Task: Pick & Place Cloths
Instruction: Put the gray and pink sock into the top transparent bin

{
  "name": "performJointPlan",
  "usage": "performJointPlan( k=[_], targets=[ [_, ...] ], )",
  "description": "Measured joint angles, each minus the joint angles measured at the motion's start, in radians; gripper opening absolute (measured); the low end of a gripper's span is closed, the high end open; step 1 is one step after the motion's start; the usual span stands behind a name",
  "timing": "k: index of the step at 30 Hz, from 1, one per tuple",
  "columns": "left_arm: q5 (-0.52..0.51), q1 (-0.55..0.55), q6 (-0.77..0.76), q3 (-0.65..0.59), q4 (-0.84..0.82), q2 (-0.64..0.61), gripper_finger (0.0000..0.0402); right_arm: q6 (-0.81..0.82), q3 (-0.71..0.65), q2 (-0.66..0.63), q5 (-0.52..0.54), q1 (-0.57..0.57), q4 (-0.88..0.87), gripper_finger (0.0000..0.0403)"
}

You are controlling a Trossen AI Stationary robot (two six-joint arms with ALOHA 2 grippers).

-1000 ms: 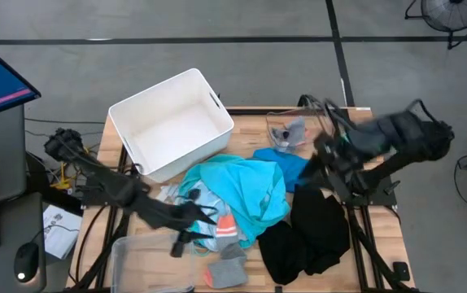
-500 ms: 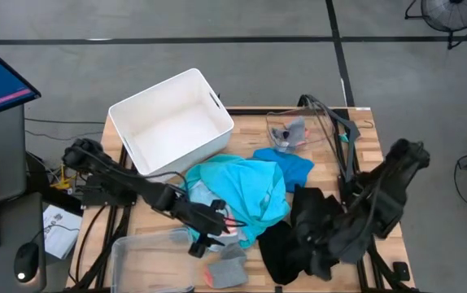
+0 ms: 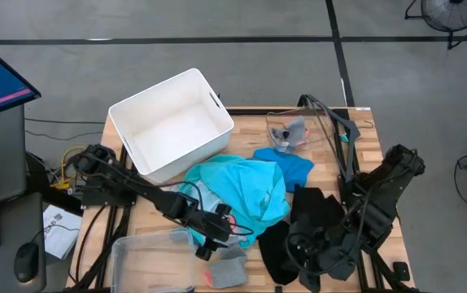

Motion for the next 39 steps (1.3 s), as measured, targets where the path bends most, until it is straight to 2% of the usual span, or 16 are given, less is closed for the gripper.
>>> performJointPlan(
  k=[5, 13, 15, 18, 20, 22, 24, 29, 34, 39],
  targets=[
    [-0.085, 0.0, 0.035, 0.0, -0.001, 0.067, 0.02, 0.007, 0.001, 0.002, 0.001, 0.02, 0.005, 0.0235],
    [-0.093, -0.005, -0.023, 0.0, -0.008, 0.116, 0.0193, 0.105, 0.001, 0.004, 0.035, 0.022, 0.032, 0.0235],
    [-0.128, 0.0, -0.027, 0.0, -0.026, 0.116, 0.0171, 0.097, 0.001, 0.004, 0.055, 0.031, 0.029, 0.0235],
    [-0.188, 0.014, -0.05, 0.0, -0.074, 0.117, 0.0102, 0.067, 0.001, 0.004, 0.088, 0.038, 0.025, 0.0235],
    [-0.159, 0.029, -0.074, 0.0, -0.099, 0.12, 0.0043, 0.059, 0.001, 0.004, 0.101, 0.037, 0.026, 0.0235],
    [-0.108, 0.044, -0.124, -0.002, -0.128, 0.104, 0.0014, 0.06, 0.001, 0.004, 0.105, 0.036, 0.028, 0.0235],
    [-0.064, 0.05, -0.158, -0.001, -0.12, 0.063, 0.001, 0.061, 0.001, 0.004, 0.106, 0.036, 0.032, 0.0235],
    [-0.048, 0.046, -0.225, -0.001, -0.109, -0.123, 0.0002, -0.043, 0.001, 0.011, 0.145, 0.02, 0.031, 0.0235],
    [-0.066, 0.035, -0.312, -0.001, -0.025, -0.38, 0.0001, -0.2, -0.001, 0.026, 0.267, -0.025, 0.034, 0.0235],
    [-0.113, 0.035, -0.353, 0.001, 0.055, -0.612, 0.0001, -0.243, -0.001, 0.024, 0.271, -0.127, 0.127, 0.0235]
  ],
)
